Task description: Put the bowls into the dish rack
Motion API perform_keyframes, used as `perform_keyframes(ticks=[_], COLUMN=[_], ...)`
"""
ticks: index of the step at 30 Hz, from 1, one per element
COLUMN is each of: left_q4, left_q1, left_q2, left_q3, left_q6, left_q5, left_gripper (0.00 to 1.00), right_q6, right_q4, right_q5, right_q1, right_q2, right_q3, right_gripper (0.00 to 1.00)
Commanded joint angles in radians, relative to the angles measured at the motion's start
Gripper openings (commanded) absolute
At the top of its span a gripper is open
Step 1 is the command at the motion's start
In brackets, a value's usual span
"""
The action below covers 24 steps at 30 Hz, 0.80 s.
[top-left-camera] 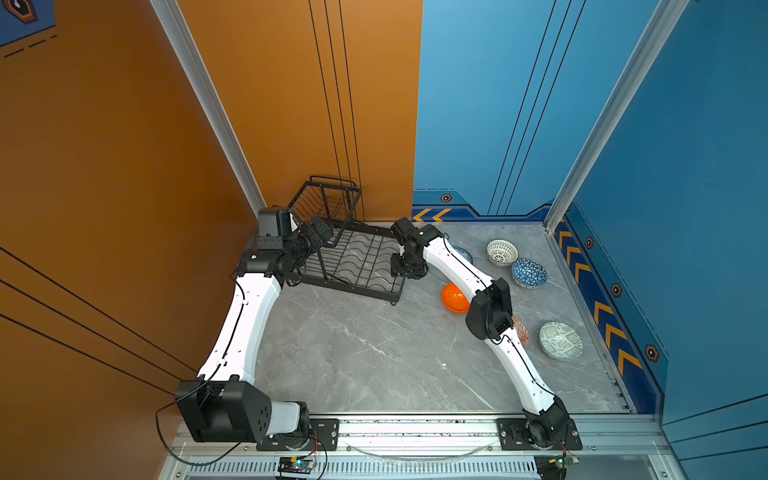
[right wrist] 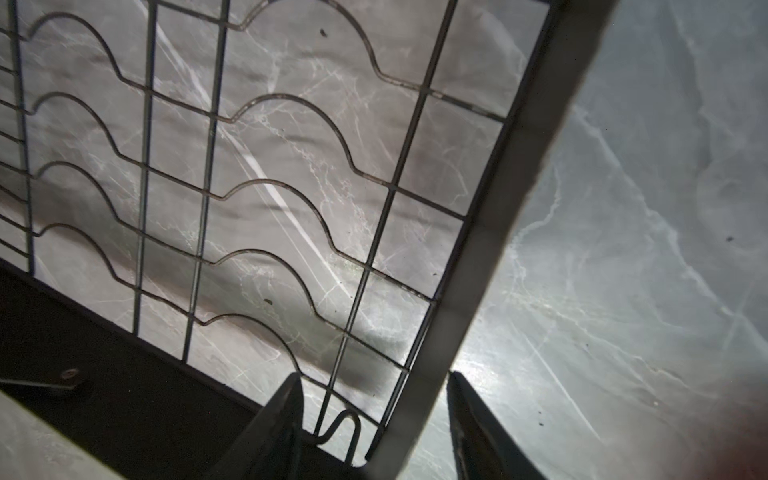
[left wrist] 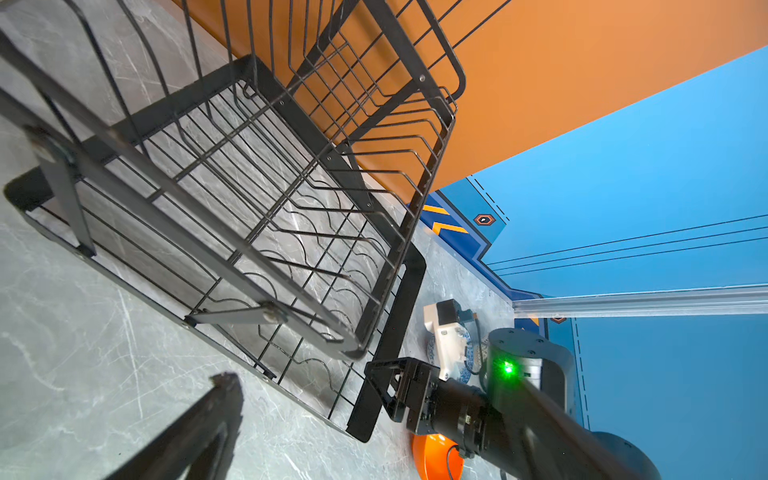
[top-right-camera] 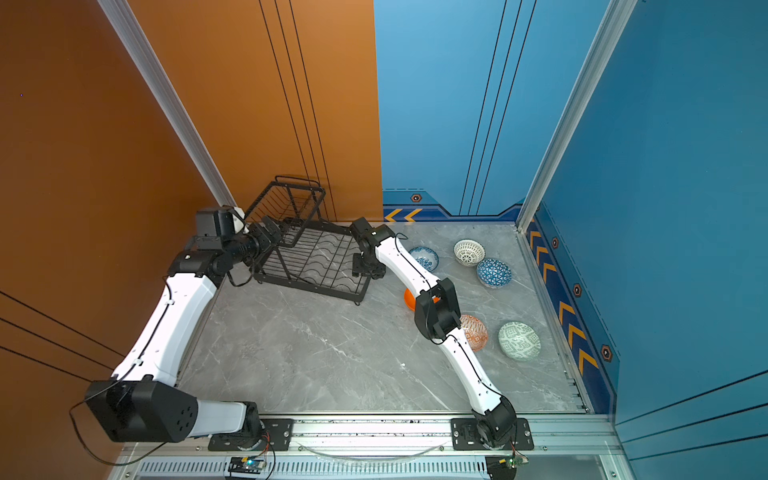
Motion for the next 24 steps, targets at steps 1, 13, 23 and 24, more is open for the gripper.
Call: perform_keyframes(ticks=[1,13,23,24], left_q4=[0.009,0.009,0.009,0.008], left_q1=[0.002,0.000,-0.024,-0.026], left_q2=[-0.026,-0.019,-0.044,-0.045], left_q3=[-0.023,-0.007,-0.033,-0.033], left_q6=[-0.031,-0.044,-0.050,-0.051], left_q5=[-0.004,0.023,0.019,0.017], left_gripper=[0.98,0.98,0.98,0.98], right_q6=[-0.010,-0.096,-0.253,-0.279], right_q4=[0.001,-0.028,-0.073,-0.077], right_q5=[0.039,0.132,0.198,0.199], right_q1=[0.006,-0.026,-0.091,-0.098], right_q2=[0.029,0.009,-0.011,-0.013], right_q3=[-0.009,-0.018,-0.020,-0.021], right_gripper=[0.50,0.10,0.00,0.00])
